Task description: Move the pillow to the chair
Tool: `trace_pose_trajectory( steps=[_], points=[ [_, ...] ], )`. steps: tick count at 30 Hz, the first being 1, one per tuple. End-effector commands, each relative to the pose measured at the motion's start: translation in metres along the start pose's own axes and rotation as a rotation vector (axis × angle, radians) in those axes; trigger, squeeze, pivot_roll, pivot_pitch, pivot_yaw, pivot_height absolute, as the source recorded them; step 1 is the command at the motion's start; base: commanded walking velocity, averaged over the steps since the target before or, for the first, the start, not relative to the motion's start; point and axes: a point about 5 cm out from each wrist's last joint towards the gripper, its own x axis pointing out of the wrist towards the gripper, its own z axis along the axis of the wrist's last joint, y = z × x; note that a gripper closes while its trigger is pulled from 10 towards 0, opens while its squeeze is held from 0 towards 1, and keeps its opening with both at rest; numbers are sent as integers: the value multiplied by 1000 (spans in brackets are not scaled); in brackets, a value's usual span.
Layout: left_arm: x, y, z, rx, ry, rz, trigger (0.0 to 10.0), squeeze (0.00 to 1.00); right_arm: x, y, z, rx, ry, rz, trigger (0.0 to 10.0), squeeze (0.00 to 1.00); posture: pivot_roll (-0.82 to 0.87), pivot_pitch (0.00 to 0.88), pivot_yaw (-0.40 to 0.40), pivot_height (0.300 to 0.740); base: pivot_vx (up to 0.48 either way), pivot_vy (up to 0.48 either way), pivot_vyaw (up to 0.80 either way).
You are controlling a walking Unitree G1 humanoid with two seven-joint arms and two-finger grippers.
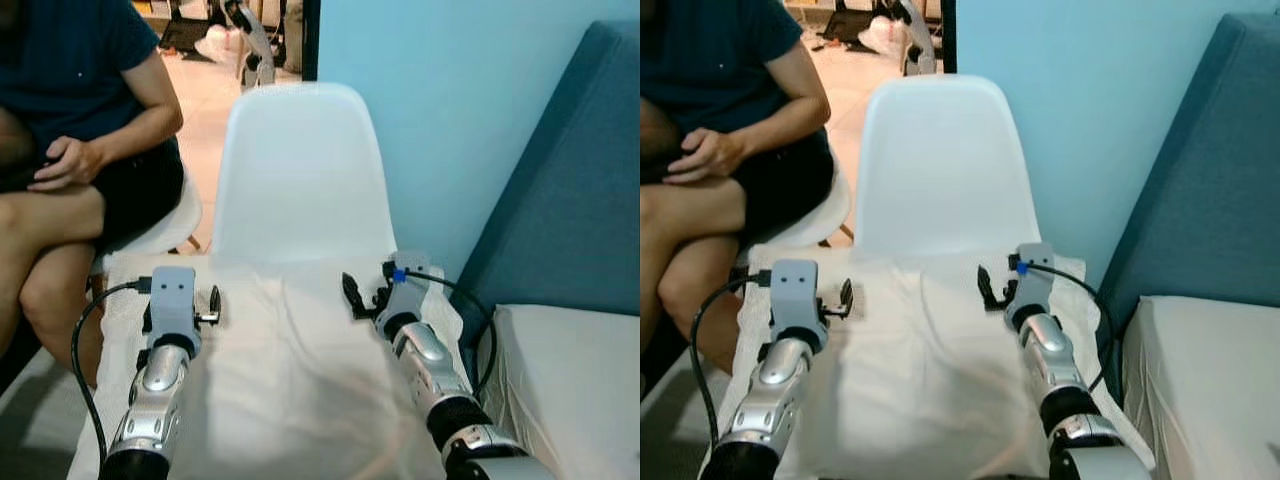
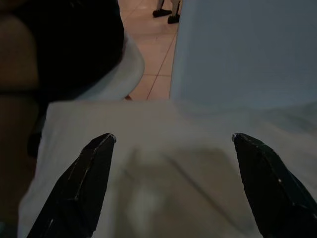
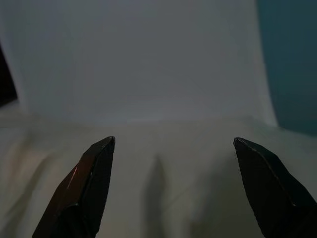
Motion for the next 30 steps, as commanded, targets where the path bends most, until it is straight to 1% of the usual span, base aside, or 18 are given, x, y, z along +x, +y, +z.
trace_pose_trajectory(
  steps=[1, 5, 10, 14, 17, 23, 25, 26, 30],
  points=[
    [-1, -2, -5, 11, 15, -8, 10000, 0, -2, 0, -2, -4, -8, -6, 10000, 0, 11, 19, -25, 640, 0, 0, 0],
    [0, -3, -4, 10, 11, -11, 10000, 0, -3, 0, -1, -9, -14, -1, 10000, 0, 10, 20, -24, 640, 0, 0, 0],
    [-1, -6, -2, 19, -3, -25, 10000, 0, -4, -4, 0, -9, -27, -15, 10000, 0, 9, 25, -19, 640, 0, 0, 0],
    [-1, -7, -1, 18, -4, -25, 10000, 0, -5, -4, 1, 16, -44, -4, 10000, 0, 9, 26, -18, 640, 0, 0, 0],
    [0, -6, -2, 20, -4, -23, 10000, 0, -6, -2, 2, 55, -62, 26, 10000, 0, 9, 26, -19, 640, 0, 0, 0],
    [0, -5, -2, 19, -2, -19, 10000, 0, -6, -1, 2, 48, -63, 33, 10000, 0, 8, 27, -19, 665, 0, 0, 0],
    [0, -6, -2, 19, -2, -21, 10000, 0, -6, -1, 3, 47, -65, 34, 10000, 0, 7, 28, -19, 685, 0, 0, 0],
    [0, -6, -2, 19, -2, -21, 10000, 0, -6, -1, 3, 47, -65, 34, 10000, 0, 7, 28, -19, 685, 0, 0, 0],
    [0, -7, -2, 17, -1, -21, 10000, 0, -7, -1, 3, 50, -68, 40, 10000, 0, 6, 30, -19, 710, 0, 0, 0]
  ],
)
